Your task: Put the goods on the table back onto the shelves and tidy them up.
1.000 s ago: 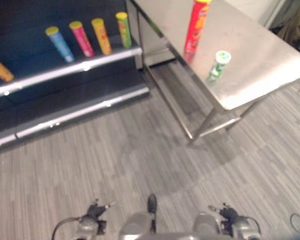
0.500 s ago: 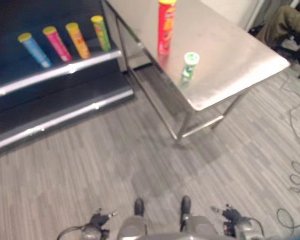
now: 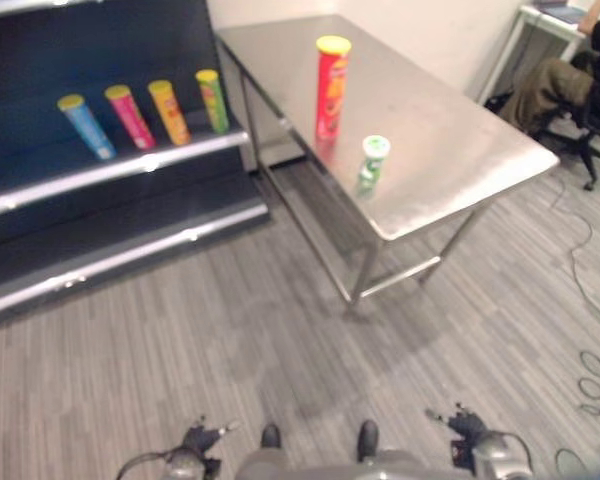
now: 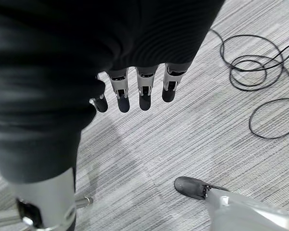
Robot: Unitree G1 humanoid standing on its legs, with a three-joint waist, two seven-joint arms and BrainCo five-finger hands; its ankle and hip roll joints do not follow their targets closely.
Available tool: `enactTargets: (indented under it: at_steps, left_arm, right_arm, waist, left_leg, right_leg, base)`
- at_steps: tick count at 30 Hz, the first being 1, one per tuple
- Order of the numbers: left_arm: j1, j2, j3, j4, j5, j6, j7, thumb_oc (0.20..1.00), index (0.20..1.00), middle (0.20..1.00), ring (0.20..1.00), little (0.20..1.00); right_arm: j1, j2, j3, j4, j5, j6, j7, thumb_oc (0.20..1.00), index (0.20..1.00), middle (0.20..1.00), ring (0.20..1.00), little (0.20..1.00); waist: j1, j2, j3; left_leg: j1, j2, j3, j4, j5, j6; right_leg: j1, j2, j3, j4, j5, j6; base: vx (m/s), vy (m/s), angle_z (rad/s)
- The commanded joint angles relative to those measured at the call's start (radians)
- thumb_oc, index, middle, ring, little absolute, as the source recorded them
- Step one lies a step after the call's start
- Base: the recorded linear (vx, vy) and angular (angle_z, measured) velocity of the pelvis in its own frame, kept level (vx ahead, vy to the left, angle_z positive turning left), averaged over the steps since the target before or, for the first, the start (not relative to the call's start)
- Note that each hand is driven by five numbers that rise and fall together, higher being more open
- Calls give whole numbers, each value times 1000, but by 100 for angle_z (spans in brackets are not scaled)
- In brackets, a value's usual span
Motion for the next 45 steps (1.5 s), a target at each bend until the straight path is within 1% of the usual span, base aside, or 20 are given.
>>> enactTargets:
  at_steps: [1, 3, 5, 7, 10, 11, 12, 14, 20, 21, 23, 24, 26, 30, 32, 33, 34, 35, 37, 45]
  left_arm:
    - [-19, 29, 22, 11, 5, -14, -2, 1000, 1000, 1000, 1000, 1000]
    - [-13, 33, 27, -3, -3, -12, -4, 1000, 1000, 1000, 1000, 1000]
    - [-16, 30, 44, -30, -54, -15, -1, 1000, 1000, 1000, 1000, 1000]
    - [-15, 26, 48, -26, -62, -16, 2, 1000, 1000, 1000, 1000, 1000]
    - [-5, 5, 54, -23, -79, -22, 1, 1000, 1000, 1000, 1000, 1000]
    - [-4, 2, 54, -23, -84, -22, 2, 1000, 1000, 1000, 1000, 1000]
    - [-6, -2, 52, -24, -88, -26, 4, 1000, 1000, 1000, 1000, 1000]
    - [-10, -2, 48, -26, -98, -32, 7, 1000, 1000, 1000, 1000, 1000]
    - [-4, -4, 41, -12, -81, -40, 0, 1000, 1000, 1000, 1000, 1000]
    - [-4, 5, 47, -3, -71, -34, -7, 1000, 1000, 1000, 1000, 1000]
    - [-5, 13, 49, 7, -60, -32, -8, 1000, 1000, 1000, 1000, 1000]
    - [-4, 24, 45, 5, -45, -30, -8, 1000, 1000, 1000, 1000, 1000]
    - [-4, 58, 51, -17, -48, -26, -8, 1000, 1000, 1000, 1000, 1000]
    - [10, 94, 68, -26, -41, -18, -5, 1000, 1000, 1000, 1000, 1000]
    - [9, 96, 68, -24, -32, -16, -4, 1000, 1000, 1000, 1000, 1000]
    - [10, 95, 75, -26, -32, -18, -4, 1000, 1000, 1000, 1000, 1000]
    - [10, 94, 74, -26, -32, -18, -4, 1000, 1000, 1000, 1000, 1000]
    - [8, 92, 77, -28, -30, -21, -1, 1000, 1000, 1000, 1000, 1000]
    - [-4, 67, 75, -18, -20, -24, 1, 1000, 1000, 1000, 1000, 1000]
    - [-3, 53, 77, -74, -5, -40, 15, 1000, 1000, 1000, 1000, 1000]
  right_arm:
    - [-17, -15, 31, -29, -4, -24, -4, 1000, 1000, 1000, 1000, 1000]
    - [-9, -19, 35, -36, -4, -23, -4, 1000, 1000, 1000, 1000, 1000]
    - [-11, -43, 35, -59, 8, -31, -16, 1000, 1000, 1000, 1000, 1000]
    - [-11, -44, 28, -59, 15, -29, -17, 1000, 1000, 1000, 1000, 1000]
    - [-5, -55, 6, -65, 30, -32, -16, 1000, 1000, 1000, 1000, 1000]
    - [-4, -59, 5, -69, 27, -33, -17, 1000, 1000, 1000, 1000, 1000]
    - [-4, -68, 4, -76, 23, -38, -22, 1000, 1000, 1000, 1000, 1000]
    - [-6, -75, 5, -84, 20, -43, -28, 1000, 1000, 1000, 1000, 1000]
    - [-6, -68, -8, -87, 9, -46, -23, 1000, 1000, 1000, 1000, 1000]
    - [0, -54, -22, -78, 7, -40, -15, 1000, 1000, 1000, 1000, 1000]
    - [0, -50, -34, -66, 12, -38, -13, 1000, 1000, 1000, 1000, 1000]
    - [4, -47, -44, -70, 19, -39, -13, 1000, 1000, 1000, 1000, 1000]
    - [7, -55, -76, -99, 47, -42, -26, 1000, 1000, 1000, 1000, 1000]
    - [12, -89, -171, -192, 113, -60, -65, 1000, 1000, 1000, 1000, 1000]
    - [15, -112, -198, -211, 124, -69, -71, 1000, 1000, 1000, 1000, 1000]
    - [21, -164, -252, -311, 139, -82, -96, 1000, 1000, 1000, 1000, 1000]
    - [22, -164, -253, -312, 138, -81, -97, 1000, 1000, 1000, 1000, 1000]
    - [24, -191, -286, -367, 146, -98, -110, 1000, 1000, 1000, 1000, 1000]
    - [38, -261, -361, -575, 121, -144, -158, 1000, 1000, 1000, 1000, 1000]
    - [-39, -405, -486, -911, 3, -209, -250, 1000, 1000, 1000, 1000, 1000]
  waist:
    - [18, -10, 47]
    - [24, -9, 65]
    - [45, -14, 149]
    - [40, -14, 154]
    - [41, -18, 137]
    - [48, -13, 131]
    - [65, 3, 126]
    - [82, 6, 125]
    - [104, 6, 110]
    - [103, -4, 96]
    - [101, -15, 88]
    - [95, -32, 81]
    - [74, -40, 84]
    - [52, -31, 93]
    - [41, -26, 96]
    - [18, -19, 108]
    - [17, -17, 106]
    - [3, -13, 118]
    - [-38, -17, 146]
    - [-24, -32, 145]
  left_leg:
    - [-22, 61, -12, 239, -143, -45]
    - [-65, 75, -30, 336, -105, -50]
    - [-208, 46, -133, 599, -22, -29]
    - [-235, 41, -139, 603, -30, -23]
    - [-256, 57, -108, 432, -64, -36]
    - [-262, 62, -103, 334, -53, -45]
    - [-290, 53, -158, 184, 17, -67]
    - [-349, 37, -219, 89, 44, -86]
    - [-352, 60, -236, 22, 93, -100]
    - [-330, 50, -218, 52, 104, -88]
    - [-319, 41, -207, 65, 88, -78]
    - [-310, 24, -187, 88, 68, -64]
    - [-266, -11, -160, 118, 21, -18]
    - [-194, -19, -117, 129, -32, 26]
    - [-171, -21, -115, 122, -38, 33]
    - [-139, -34, -118, 103, -42, 38]
    - [-141, -33, -119, 102, -39, 38]
    - [-126, -43, -122, 95, -46, 38]
    - [-75, -98, -141, 102, -83, 47]
    - [-108, -127, -164, 148, -105, 44]
  right_leg:
    - [8, -12, 7, 132, -187, 33]
    - [13, 3, 11, 138, -193, 17]
    - [21, 26, 19, 147, -209, -18]
    - [23, 25, 19, 145, -219, -18]
    - [35, 7, 42, 118, -235, 4]
    - [36, 5, 47, 114, -240, 9]
    - [60, 10, 55, 96, -257, 17]
    - [82, 8, 77, 94, -280, 23]
    - [139, -40, 148, 121, -303, 66]
    - [126, -91, 147, 156, -263, 96]
    - [114, -119, 154, 182, -230, 112]
    - [95, -153, 163, 224, -151, 128]
    - [31, -203, 170, 359, -1, 112]
    - [-6, -262, 71, 492, 51, 88]
    - [-36, -231, 78, 499, 23, 77]
    - [-98, -152, 91, 440, -57, 68]
    - [-99, -151, 89, 437, -53, 68]
    - [-131, -103, 88, 379, -103, 65]
    - [-190, -10, 122, 215, -98, 90]
    - [-142, -15, 130, 140, -83, 92]
  base:
    - [88, -236, -6]
    - [-7, -141, -15]
    - [-78, -153, -29]
    - [44, -28, -6]
    - [206, 128, -18]
    - [337, 283, -14]
    - [356, 306, -3]
    - [311, 236, -7]
    - [349, 414, -17]
    - [340, 551, -6]
    - [254, 407, -40]
    - [261, 453, -46]
    - [218, 484, -35]
    - [149, 335, -17]
    - [161, 218, -21]
    - [161, 185, -15]
    - [138, 149, -22]
    - [138, 97, 6]
    - [177, 123, 6]
    - [47, -38, 32]
